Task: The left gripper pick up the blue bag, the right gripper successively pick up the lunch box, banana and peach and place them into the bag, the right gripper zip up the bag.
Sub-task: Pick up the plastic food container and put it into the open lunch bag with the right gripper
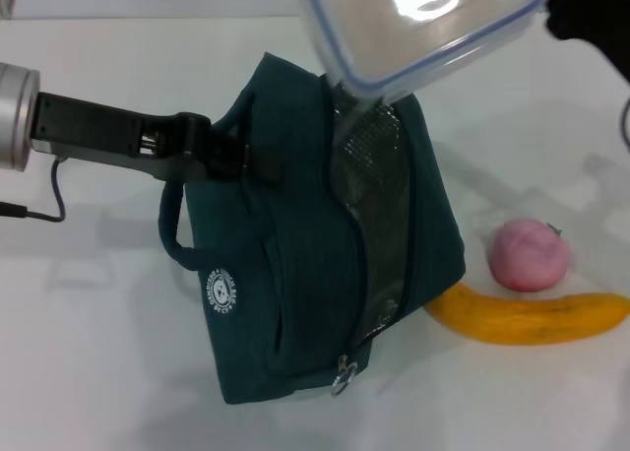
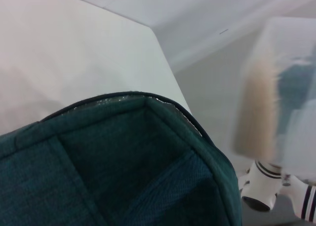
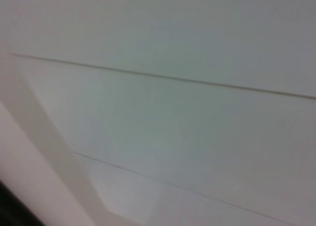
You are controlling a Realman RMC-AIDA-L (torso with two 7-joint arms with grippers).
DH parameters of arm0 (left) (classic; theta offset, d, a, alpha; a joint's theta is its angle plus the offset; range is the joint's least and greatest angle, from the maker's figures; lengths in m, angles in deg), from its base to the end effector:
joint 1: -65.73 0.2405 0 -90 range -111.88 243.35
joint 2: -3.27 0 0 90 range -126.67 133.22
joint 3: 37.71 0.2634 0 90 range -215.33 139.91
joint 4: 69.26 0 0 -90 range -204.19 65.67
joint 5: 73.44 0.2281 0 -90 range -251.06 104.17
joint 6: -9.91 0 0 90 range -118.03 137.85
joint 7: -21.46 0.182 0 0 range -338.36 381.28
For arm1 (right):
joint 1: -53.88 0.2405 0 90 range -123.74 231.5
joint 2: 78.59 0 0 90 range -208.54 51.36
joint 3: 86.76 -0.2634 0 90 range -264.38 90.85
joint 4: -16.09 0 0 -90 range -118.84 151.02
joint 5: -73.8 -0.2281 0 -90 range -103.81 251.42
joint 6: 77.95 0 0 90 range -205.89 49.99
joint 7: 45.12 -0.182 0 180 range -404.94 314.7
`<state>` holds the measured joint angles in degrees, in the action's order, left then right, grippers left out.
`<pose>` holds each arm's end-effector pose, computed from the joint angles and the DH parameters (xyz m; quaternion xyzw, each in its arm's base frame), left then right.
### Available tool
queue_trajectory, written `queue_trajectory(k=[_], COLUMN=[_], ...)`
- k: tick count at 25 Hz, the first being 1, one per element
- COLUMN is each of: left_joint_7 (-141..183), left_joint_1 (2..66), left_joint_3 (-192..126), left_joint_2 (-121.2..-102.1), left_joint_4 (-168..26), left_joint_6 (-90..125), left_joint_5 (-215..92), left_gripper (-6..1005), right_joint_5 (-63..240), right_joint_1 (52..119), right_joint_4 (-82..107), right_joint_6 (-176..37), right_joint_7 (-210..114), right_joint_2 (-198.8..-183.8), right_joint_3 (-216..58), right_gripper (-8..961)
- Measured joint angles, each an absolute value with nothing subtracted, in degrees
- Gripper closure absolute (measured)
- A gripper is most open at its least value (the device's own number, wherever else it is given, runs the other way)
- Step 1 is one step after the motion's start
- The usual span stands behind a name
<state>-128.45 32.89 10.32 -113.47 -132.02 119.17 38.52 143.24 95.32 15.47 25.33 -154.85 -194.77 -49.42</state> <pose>-0.1776 0.3477 0.0275 0.8279 0.5269 0.1750 0.0790 0.1726 0.3803 -0.0021 0.5910 -0.4755 -0.6416 0.1134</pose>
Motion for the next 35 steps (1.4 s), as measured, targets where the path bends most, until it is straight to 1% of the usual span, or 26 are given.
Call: queue_trajectory(k=[4,7,11,15,19,30,35], left_joint_7=[-127.6,-127.0,-126.1,-125.3,-125.0,-123.7,-123.0], left_joint_1=[33.0,33.2,33.4,33.4,32.8,30.8,30.3], left_joint_3=[10.4,10.1,9.9,9.9,10.2,10.3,9.9], left_joint_2=[-113.85,-113.9,-113.85,-113.85,-113.95,-114.19,-114.12], left_joint_4=[-132.0,-132.0,-132.0,-132.0,-131.6,-128.5,-128.1], left_joint_6=[119.3,119.3,119.2,119.2,119.1,119.0,118.9], left_joint_5=[38.5,38.4,38.2,38.1,38.1,38.0,38.0], left_gripper=[958,959,959,959,959,959,959], right_joint_5=[143.2,143.3,143.2,143.2,143.2,143.3,143.3], right_joint_1=[95.4,93.9,91.5,91.2,92.8,100.3,100.8], right_joint_4=[15.3,14.6,12.7,12.3,12.5,12.9,13.0], right_joint_6=[20.4,16.0,14.3,13.8,12.1,9.3,8.9], right_joint_7=[-154.0,-152.9,-152.5,-152.5,-152.5,-152.6,-152.9], right_joint_2=[-194.79,-194.78,-194.77,-194.74,-194.78,-194.78,-194.78], right_joint_3=[-44.7,-41.6,-40.9,-40.5,-38.5,-33.1,-32.0], right_gripper=[863,862,862,861,860,859,858])
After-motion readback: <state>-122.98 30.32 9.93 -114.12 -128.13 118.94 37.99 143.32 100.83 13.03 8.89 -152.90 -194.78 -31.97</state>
